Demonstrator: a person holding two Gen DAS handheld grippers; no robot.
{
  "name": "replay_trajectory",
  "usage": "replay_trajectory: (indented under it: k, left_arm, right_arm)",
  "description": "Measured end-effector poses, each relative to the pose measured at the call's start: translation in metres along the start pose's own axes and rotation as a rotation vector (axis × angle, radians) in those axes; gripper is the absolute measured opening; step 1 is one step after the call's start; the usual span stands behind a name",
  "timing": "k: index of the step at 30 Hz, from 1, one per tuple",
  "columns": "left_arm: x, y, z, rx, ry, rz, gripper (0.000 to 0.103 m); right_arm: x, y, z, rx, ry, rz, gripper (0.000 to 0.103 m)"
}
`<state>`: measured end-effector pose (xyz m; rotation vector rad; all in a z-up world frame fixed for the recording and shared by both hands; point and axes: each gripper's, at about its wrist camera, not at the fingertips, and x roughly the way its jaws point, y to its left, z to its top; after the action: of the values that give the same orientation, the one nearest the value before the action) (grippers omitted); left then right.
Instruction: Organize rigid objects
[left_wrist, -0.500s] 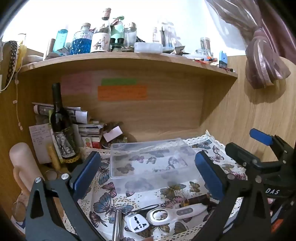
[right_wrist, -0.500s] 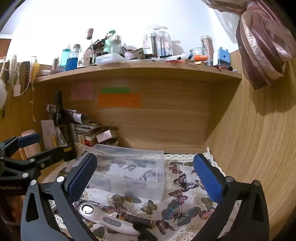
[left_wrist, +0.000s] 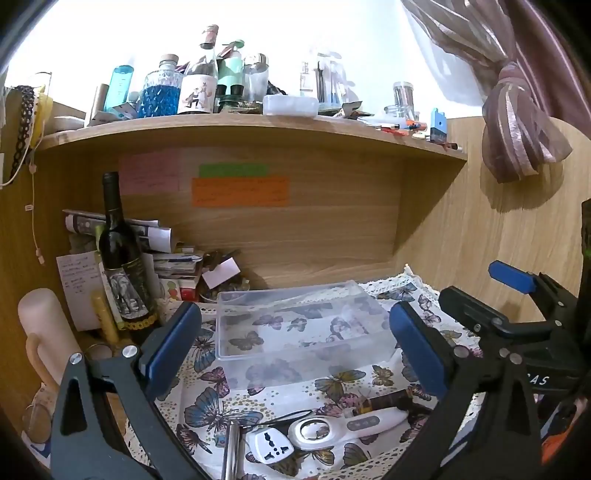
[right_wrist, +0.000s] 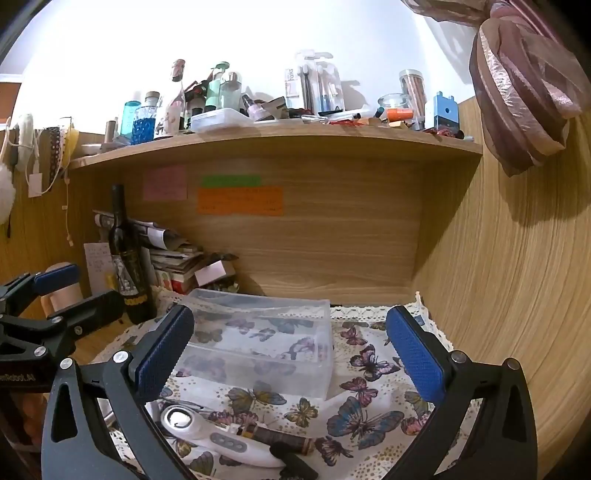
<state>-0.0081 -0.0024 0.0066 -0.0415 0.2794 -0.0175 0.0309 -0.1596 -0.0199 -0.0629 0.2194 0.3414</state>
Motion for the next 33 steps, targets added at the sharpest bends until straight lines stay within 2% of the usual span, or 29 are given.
replay_trajectory:
  k: [33]
  left_arm:
    - [-0.0033, -0.0035, 0.0026, 0.006, -0.014, -0.006, 0.103]
  right_arm:
    - [-0.0056, -0.0065, 0.0036, 0.011, -0.002, 0.011, 0.103]
